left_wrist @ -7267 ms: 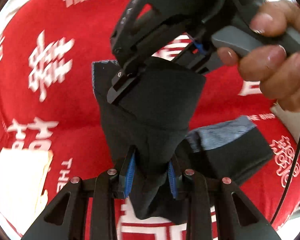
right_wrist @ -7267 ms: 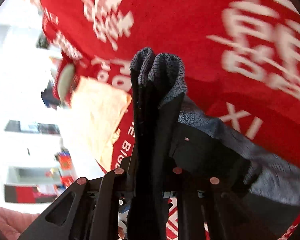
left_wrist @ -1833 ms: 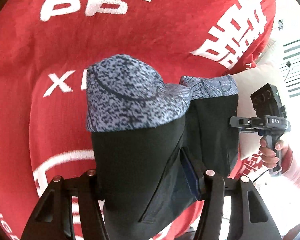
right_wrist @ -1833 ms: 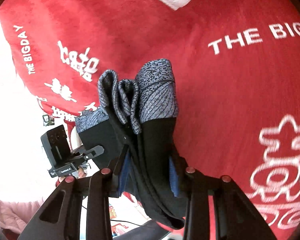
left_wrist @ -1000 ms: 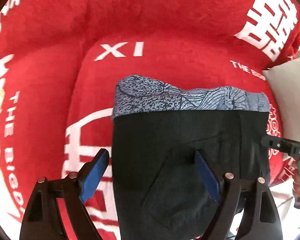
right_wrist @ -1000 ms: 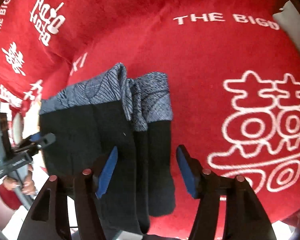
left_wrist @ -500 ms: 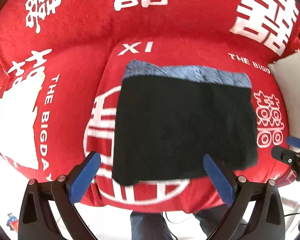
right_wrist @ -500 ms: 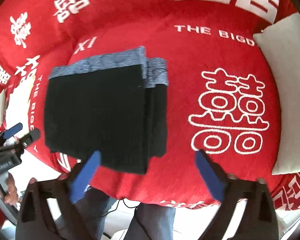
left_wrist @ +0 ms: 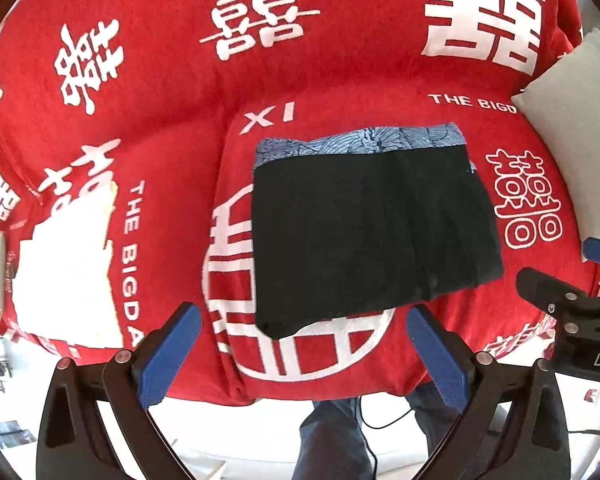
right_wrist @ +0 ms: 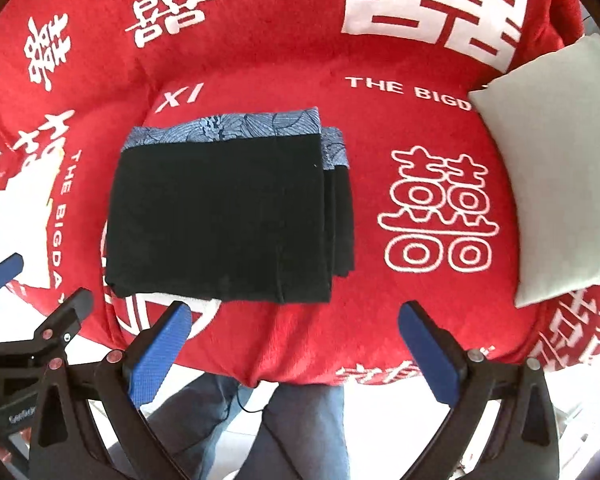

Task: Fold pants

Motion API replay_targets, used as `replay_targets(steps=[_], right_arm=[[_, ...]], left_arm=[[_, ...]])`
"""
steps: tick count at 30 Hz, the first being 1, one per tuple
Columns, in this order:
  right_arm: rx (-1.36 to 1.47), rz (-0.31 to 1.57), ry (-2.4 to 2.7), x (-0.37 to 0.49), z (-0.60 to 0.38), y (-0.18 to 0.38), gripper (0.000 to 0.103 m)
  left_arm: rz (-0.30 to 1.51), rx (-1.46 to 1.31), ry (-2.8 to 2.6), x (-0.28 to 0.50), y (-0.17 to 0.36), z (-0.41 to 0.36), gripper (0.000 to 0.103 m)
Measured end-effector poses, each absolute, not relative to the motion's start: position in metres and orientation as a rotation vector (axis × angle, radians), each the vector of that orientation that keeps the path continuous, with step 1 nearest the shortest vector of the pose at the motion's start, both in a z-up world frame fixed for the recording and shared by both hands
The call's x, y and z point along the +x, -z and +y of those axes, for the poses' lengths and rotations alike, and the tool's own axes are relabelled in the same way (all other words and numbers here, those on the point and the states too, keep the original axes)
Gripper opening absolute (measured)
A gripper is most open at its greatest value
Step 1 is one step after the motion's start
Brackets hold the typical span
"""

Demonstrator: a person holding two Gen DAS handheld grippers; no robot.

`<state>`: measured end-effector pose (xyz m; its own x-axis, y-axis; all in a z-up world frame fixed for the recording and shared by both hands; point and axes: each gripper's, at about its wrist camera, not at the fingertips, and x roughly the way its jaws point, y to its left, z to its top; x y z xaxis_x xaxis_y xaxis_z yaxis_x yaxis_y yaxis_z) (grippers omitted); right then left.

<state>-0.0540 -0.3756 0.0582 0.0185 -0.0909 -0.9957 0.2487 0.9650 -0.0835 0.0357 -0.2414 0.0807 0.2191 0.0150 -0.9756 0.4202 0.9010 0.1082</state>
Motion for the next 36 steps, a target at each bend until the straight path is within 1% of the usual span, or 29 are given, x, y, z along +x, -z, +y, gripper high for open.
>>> replay_targets(steps=[5,16,36], right_arm=[[0.129,1.526,0.31,-0.059,-0.368,-0.069,0.103],[0.096,1.508,0.329,-0.065,-0.357,-0.085,0.103],[0.094,1.499,0.336,-0.07,-0.355,-0.094,0.103]], left_arm=[[1.353,0.381,0.309,0.031,-0.085,-0.235,0.103],[1.332,0.406,0.325,0.026,-0.094,-0.228,0.103],[1.315,0.395,0.328,0.021,-0.104,-0.226,0.103]])
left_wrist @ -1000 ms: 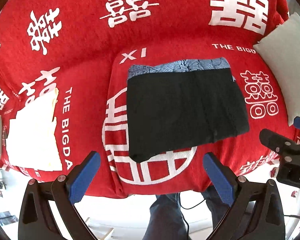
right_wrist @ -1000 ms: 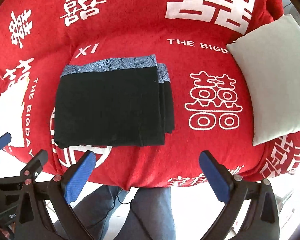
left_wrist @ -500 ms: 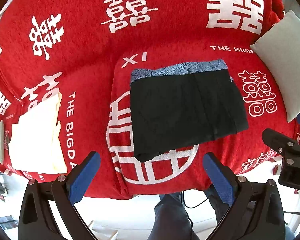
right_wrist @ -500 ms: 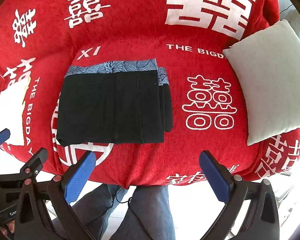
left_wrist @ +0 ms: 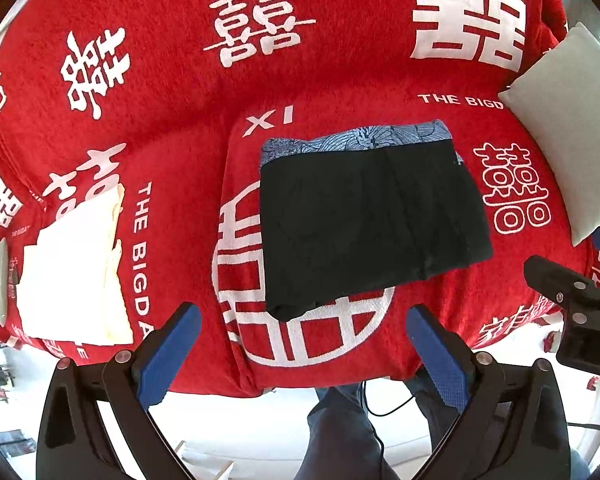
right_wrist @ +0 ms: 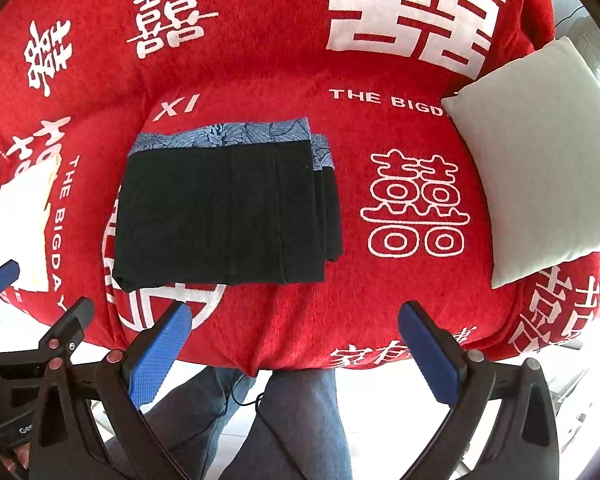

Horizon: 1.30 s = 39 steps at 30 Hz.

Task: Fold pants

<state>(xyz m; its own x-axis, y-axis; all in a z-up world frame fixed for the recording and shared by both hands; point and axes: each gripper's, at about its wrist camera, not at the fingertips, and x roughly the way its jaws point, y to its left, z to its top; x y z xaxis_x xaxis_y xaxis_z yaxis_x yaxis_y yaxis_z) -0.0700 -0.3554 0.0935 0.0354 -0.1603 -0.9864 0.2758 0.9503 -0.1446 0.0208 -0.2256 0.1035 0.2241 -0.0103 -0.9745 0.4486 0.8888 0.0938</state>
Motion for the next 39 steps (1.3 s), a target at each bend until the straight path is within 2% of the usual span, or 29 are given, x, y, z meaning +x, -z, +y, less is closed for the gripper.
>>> replay_targets(steps=[39], right_arm=[[0.102,1.496,0.332,-0.0696,-0.3519,-0.0955,0.103]], left_arm=[[1.317,0.375,0.316,0.018,-0.1045,-0.2236,0.103]])
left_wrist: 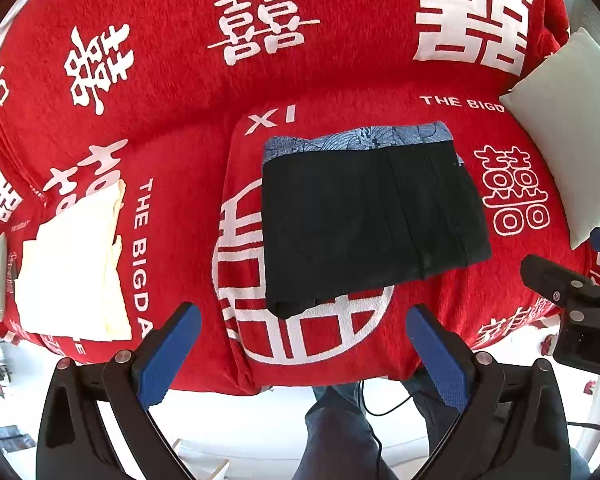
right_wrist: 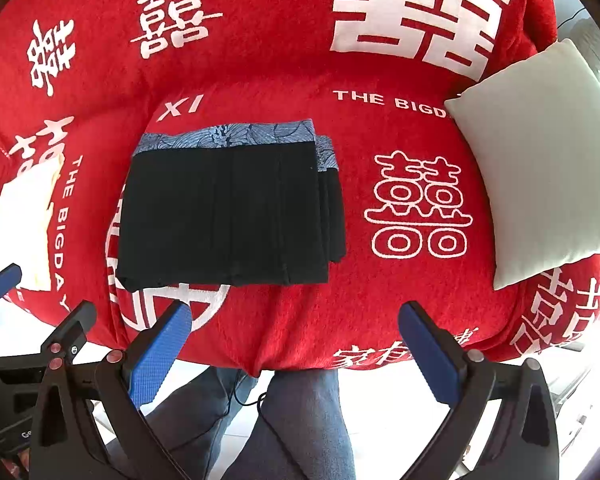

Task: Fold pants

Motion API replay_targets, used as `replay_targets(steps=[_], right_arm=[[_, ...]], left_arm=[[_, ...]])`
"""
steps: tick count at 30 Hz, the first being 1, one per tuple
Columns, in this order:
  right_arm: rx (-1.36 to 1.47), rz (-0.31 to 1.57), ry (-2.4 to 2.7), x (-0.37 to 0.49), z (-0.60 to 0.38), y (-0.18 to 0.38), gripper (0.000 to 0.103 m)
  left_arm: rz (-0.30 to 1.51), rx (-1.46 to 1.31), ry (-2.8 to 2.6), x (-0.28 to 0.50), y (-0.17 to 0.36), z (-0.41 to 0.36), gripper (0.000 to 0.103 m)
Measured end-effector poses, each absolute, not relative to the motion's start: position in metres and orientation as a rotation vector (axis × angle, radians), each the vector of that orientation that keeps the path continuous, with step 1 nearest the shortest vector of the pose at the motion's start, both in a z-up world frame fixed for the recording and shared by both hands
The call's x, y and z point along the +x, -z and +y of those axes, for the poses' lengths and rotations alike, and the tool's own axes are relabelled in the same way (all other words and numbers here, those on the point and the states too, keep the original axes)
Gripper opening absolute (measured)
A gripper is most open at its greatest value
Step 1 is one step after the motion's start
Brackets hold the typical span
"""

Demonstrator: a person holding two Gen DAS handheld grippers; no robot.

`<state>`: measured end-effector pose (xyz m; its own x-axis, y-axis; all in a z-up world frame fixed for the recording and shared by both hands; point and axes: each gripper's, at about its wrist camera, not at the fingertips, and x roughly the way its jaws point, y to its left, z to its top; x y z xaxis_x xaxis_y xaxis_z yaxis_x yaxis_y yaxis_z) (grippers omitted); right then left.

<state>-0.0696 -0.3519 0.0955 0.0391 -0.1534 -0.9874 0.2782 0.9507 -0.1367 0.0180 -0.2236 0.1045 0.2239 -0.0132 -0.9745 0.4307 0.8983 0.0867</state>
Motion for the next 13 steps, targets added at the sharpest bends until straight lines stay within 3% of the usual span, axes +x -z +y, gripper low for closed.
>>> replay_targets(steps=[13], right_arm=[[0.093,1.5,0.329,-0.0695,-0.3481,-0.0923,0.103]], left_arm=[[1.3,0.352,0.322,0.0161,-0.1068,-0.2223,0.103]])
